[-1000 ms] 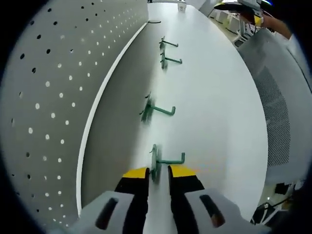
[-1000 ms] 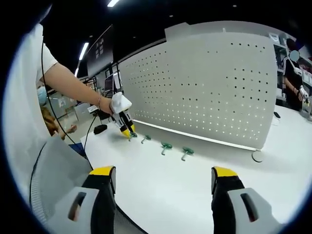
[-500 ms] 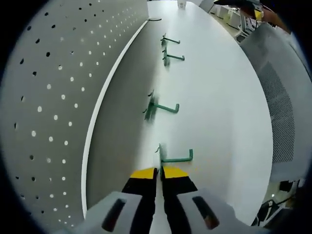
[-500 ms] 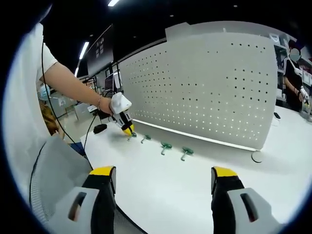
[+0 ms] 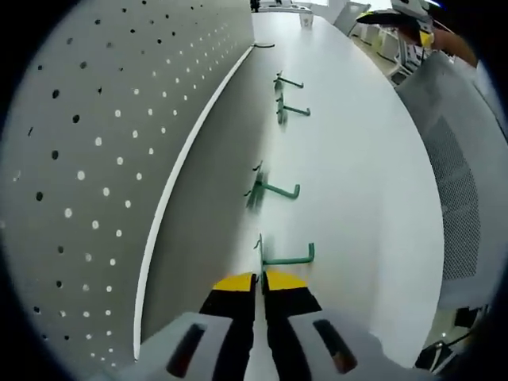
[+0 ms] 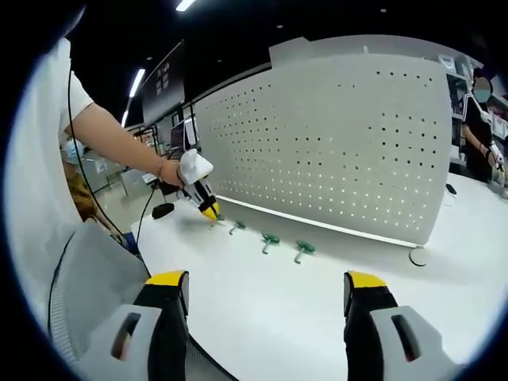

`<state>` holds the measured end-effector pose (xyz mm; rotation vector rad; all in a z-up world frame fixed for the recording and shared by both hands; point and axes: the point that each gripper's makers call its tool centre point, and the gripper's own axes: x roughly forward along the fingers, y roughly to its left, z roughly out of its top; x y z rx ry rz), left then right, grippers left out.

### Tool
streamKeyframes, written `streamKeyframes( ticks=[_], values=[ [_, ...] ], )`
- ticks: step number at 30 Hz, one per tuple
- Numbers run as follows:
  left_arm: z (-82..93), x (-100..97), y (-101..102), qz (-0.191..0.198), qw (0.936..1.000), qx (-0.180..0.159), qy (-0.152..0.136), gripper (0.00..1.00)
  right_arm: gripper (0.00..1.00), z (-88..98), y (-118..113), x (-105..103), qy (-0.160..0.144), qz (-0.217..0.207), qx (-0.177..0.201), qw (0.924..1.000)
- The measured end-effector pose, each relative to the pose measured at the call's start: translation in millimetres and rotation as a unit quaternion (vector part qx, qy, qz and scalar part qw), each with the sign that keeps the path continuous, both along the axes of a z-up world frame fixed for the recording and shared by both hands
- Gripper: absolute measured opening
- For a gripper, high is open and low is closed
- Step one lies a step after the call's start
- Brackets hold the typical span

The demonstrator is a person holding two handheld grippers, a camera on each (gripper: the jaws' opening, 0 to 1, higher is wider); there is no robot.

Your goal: Insert the hook assembly into the mounting plate slot until the hook locks in place.

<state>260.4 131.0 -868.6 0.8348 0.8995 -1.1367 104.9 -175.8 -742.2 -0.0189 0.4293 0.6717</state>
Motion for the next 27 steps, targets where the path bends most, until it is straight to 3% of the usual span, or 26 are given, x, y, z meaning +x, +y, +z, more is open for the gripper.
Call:
streamKeyframes(
  ticks=[15,27],
  values=[
    [29.0,4.2,-17,0.023,0.9963,-0.07,-0.044,0.03,0.77,2.0,2,3,-0.004,0.0,0.009,1.0],
    [64.9,3.3,-37,0.044,0.985,-0.141,-0.089,0.03,0.77,7.8,10,6,-0.01,0.01,0.017,0.9998]
  ],
)
